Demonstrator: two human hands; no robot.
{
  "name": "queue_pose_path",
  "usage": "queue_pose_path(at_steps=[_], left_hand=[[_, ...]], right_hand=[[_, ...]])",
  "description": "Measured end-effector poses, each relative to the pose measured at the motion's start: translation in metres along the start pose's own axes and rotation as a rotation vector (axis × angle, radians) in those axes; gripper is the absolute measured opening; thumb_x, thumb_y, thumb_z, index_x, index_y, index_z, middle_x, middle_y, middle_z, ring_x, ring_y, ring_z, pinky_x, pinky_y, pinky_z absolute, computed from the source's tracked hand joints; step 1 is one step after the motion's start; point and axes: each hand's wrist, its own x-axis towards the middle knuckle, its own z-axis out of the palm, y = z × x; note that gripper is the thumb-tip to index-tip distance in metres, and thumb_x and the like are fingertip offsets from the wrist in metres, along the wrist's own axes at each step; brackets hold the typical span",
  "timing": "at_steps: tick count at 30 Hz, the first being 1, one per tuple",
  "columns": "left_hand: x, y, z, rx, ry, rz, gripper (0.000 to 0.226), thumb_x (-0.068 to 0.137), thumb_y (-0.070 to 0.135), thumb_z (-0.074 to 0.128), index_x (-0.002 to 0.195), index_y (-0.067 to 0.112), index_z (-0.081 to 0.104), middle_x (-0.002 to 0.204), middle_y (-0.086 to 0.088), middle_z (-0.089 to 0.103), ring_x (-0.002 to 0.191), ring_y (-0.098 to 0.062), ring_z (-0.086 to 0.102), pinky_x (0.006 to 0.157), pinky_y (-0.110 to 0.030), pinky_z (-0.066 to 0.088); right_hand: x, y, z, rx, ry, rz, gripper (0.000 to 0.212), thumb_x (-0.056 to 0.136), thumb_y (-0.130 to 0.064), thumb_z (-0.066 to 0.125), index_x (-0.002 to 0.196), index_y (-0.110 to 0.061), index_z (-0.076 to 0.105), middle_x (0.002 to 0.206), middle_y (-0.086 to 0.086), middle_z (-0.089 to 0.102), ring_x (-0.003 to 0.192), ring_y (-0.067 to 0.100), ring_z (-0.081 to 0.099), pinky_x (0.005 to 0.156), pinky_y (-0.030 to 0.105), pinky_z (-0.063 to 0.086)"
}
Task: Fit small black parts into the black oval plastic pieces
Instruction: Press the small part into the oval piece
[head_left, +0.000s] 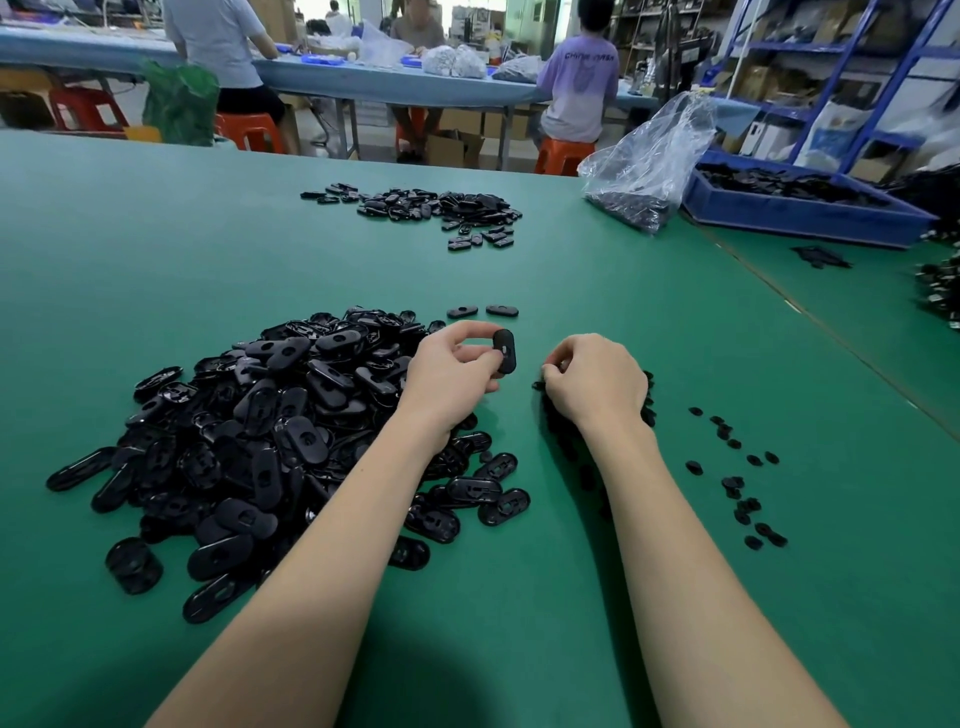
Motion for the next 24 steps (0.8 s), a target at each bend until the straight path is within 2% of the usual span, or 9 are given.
queue_pose_path(at_steps=[2,5,7,8,12,16,20,24], left_hand=[[0.000,0.000,0.001,-0.028,-0.001,0.001,0.021,0.094,0.007,0.062,0.106,0.022,0.071,0.084,0.000,0.078,0.073,-0.012,0.074,0.063,-0.019,0.055],[0.000,-0.001,0.001,-0.051,0.007,0.007,0.022,0.094,0.002,0.058,0.108,0.018,0.064,0.089,-0.008,0.076,0.079,-0.017,0.077,0.065,-0.024,0.058],[0.001,-0.002,0.001,-0.052,0.030,0.005,0.020,0.094,0.002,0.059,0.108,0.017,0.061,0.091,-0.010,0.075,0.076,-0.017,0.076,0.066,-0.027,0.060],[0.002,-0.002,0.000,-0.055,0.040,0.001,0.019,0.093,0.003,0.060,0.106,0.017,0.060,0.091,-0.010,0.075,0.075,-0.018,0.076,0.068,-0.029,0.060],[0.002,0.001,-0.002,-0.061,0.022,-0.020,0.018,0.090,0.008,0.069,0.104,0.017,0.064,0.089,-0.002,0.078,0.076,-0.017,0.076,0.084,-0.033,0.059],[-0.001,0.005,-0.003,-0.059,0.011,-0.012,0.017,0.088,0.012,0.074,0.101,0.021,0.068,0.084,0.003,0.079,0.076,-0.014,0.075,0.085,-0.033,0.058],[-0.003,0.006,-0.002,-0.050,0.028,-0.002,0.019,0.087,0.011,0.074,0.099,0.025,0.070,0.082,0.000,0.078,0.074,-0.013,0.070,0.087,-0.038,0.058],[-0.002,0.005,-0.003,0.009,0.068,0.017,0.029,0.082,0.003,0.070,0.097,0.028,0.074,0.080,0.003,0.078,0.071,-0.011,0.066,0.080,-0.032,0.057]], right_hand=[[0.001,0.000,-0.004,0.066,-0.001,-0.035,0.012,0.096,-0.031,0.059,0.101,-0.030,0.070,0.107,-0.004,0.069,0.100,0.023,0.063,0.073,0.029,0.039],[0.004,-0.002,-0.012,0.481,-0.064,-0.136,0.005,0.098,-0.033,0.061,0.094,-0.032,0.062,0.090,-0.011,0.067,0.066,0.002,0.057,0.063,0.024,0.042],[0.001,-0.004,-0.016,0.691,-0.134,-0.168,0.007,0.098,-0.030,0.063,0.091,-0.031,0.062,0.083,-0.009,0.072,0.049,-0.001,0.050,0.052,0.014,0.041],[0.000,-0.005,-0.016,0.739,-0.162,-0.173,0.006,0.097,-0.029,0.065,0.091,-0.030,0.064,0.083,-0.009,0.074,0.048,0.000,0.049,0.051,0.013,0.041],[-0.002,-0.005,-0.010,0.808,-0.178,-0.162,0.004,0.088,-0.026,0.076,0.084,-0.024,0.075,0.082,-0.013,0.073,0.068,0.000,0.062,0.062,0.012,0.046],[-0.001,-0.004,-0.009,0.840,-0.155,-0.126,0.006,0.086,-0.026,0.079,0.083,-0.027,0.074,0.074,-0.015,0.072,0.065,0.003,0.062,0.060,0.012,0.047],[-0.002,-0.003,-0.012,0.844,-0.169,-0.117,0.006,0.087,-0.026,0.078,0.090,-0.030,0.074,0.078,-0.015,0.075,0.062,-0.002,0.061,0.060,0.012,0.046],[-0.003,-0.004,-0.018,0.894,-0.214,-0.084,0.006,0.087,-0.022,0.080,0.084,-0.026,0.077,0.076,-0.011,0.074,0.054,-0.005,0.054,0.060,0.017,0.042]])
